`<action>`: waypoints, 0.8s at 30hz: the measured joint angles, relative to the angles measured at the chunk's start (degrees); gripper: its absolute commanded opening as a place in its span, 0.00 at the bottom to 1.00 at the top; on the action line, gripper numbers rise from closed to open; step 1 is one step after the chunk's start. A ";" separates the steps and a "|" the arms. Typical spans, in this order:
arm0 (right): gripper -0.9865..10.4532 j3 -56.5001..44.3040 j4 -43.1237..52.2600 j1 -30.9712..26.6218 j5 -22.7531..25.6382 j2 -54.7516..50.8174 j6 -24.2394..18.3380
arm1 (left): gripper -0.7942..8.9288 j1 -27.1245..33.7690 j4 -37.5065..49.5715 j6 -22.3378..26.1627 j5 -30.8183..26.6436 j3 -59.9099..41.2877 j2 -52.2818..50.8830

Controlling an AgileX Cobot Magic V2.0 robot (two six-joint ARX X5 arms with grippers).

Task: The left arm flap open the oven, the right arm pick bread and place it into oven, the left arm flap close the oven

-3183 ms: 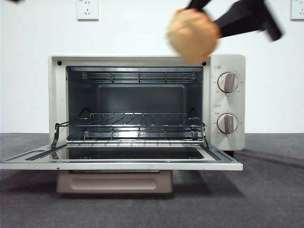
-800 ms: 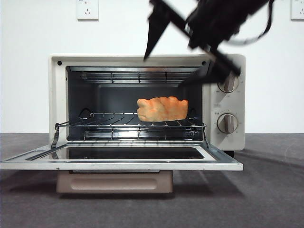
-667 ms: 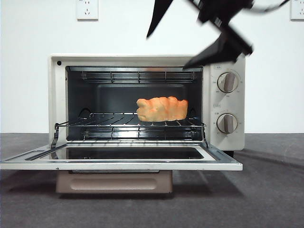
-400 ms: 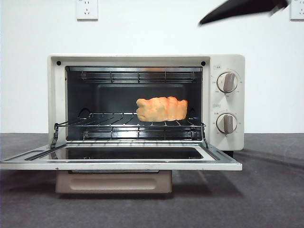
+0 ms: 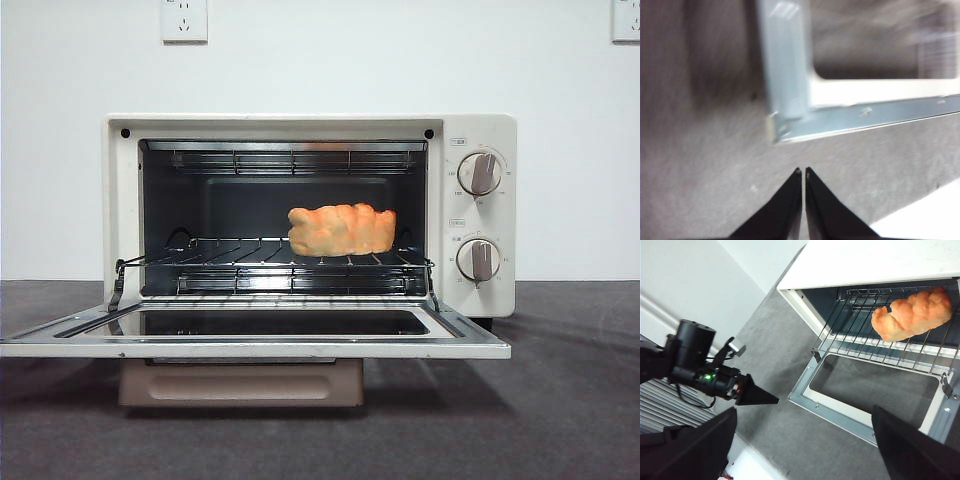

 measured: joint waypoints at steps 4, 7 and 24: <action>0.46 0.00 -3.98 0.00 -0.37 -2.27 0.00 | 0.09 0.55 1.18 -0.92 -2.03 -0.09 2.84; 0.46 0.00 -7.10 0.00 -0.48 -3.56 0.00 | 0.09 1.27 2.05 -1.44 -3.32 -0.85 6.49; 0.46 0.00 -9.53 0.00 -0.50 -4.50 -0.02 | 0.09 1.29 12.13 -3.28 1.33 -0.98 18.62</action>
